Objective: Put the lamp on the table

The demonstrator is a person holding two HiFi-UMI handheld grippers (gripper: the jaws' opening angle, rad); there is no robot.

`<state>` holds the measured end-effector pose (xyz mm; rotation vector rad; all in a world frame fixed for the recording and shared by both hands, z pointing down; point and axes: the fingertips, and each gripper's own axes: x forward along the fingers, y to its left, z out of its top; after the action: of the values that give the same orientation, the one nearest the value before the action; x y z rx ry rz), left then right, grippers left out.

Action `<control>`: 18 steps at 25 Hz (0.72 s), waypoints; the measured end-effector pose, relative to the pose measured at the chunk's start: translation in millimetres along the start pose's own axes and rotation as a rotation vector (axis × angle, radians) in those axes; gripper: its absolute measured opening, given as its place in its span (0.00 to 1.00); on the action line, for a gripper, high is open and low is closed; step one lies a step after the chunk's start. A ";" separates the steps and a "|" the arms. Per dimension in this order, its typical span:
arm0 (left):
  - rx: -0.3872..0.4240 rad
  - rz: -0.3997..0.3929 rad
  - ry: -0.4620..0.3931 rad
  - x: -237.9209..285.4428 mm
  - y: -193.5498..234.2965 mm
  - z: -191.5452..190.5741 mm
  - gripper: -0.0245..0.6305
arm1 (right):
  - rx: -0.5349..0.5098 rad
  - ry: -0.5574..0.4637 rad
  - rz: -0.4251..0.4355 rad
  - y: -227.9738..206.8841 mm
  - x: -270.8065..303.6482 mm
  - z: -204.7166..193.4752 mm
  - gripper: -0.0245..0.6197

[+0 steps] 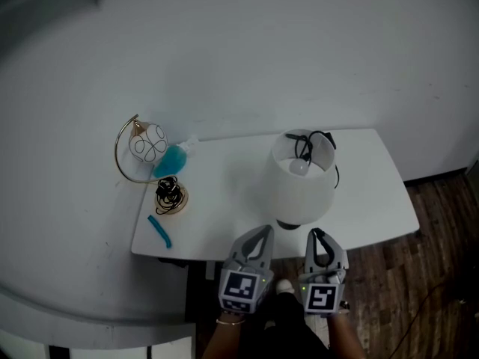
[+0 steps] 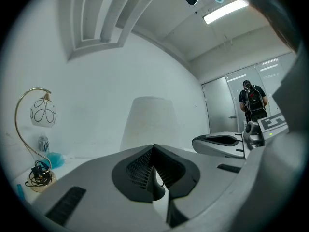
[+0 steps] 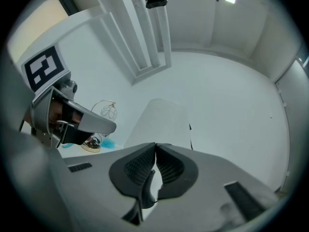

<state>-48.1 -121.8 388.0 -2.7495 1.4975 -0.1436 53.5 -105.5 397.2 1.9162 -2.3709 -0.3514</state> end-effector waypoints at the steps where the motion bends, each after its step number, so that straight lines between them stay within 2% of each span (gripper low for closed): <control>1: 0.000 0.002 -0.006 -1.8 0.0 2.8 0.05 | 0.001 -0.004 -0.001 0.3 -0.9 2.8 0.04; 10: 0.014 0.006 -0.046 -15.7 0.0 14.8 0.05 | -0.011 -0.031 0.006 4.7 -6.4 26.2 0.03; 18: 0.009 0.007 -0.052 -24.4 -4.9 21.1 0.05 | 0.049 -0.048 -0.022 -1.1 -18.5 40.3 0.03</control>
<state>-55.4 -99.5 365.3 -2.7185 1.4897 -0.0780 50.5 -82.4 359.4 1.9790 -2.4120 -0.3477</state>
